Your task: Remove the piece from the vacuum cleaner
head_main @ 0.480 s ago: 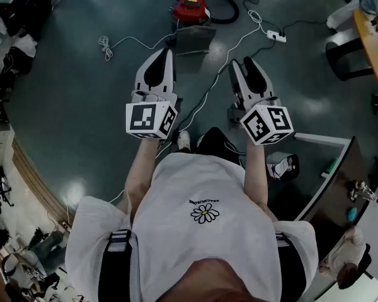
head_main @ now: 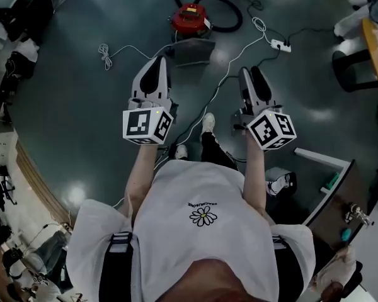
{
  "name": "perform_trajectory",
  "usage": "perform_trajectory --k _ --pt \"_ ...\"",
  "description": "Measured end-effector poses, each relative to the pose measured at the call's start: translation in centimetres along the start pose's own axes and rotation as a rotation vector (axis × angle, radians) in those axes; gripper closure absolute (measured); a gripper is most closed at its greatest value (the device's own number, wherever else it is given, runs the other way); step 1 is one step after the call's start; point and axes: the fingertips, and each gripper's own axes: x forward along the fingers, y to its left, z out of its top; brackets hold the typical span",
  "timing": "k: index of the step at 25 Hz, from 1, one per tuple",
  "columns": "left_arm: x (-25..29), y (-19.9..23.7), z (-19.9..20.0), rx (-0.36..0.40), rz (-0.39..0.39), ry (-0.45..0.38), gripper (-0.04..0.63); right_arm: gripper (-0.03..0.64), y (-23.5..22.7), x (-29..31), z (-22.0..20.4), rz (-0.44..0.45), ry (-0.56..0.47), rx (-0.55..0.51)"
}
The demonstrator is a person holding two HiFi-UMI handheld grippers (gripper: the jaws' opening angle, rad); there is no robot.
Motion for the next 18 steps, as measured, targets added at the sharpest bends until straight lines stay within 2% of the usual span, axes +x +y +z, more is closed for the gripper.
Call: perform_trajectory --k 4,10,18 --pt "5.9 -0.8 -0.3 -0.001 0.026 0.003 0.595 0.434 -3.7 3.8 2.3 0.050 0.037 -0.066" --pt "12.2 -1.0 -0.1 0.020 0.065 0.002 0.595 0.434 -8.3 9.0 4.8 0.096 0.070 -0.054" --pt "18.3 3.3 -1.3 0.024 0.093 0.020 0.595 0.434 -10.7 15.9 5.1 0.095 0.083 -0.057"
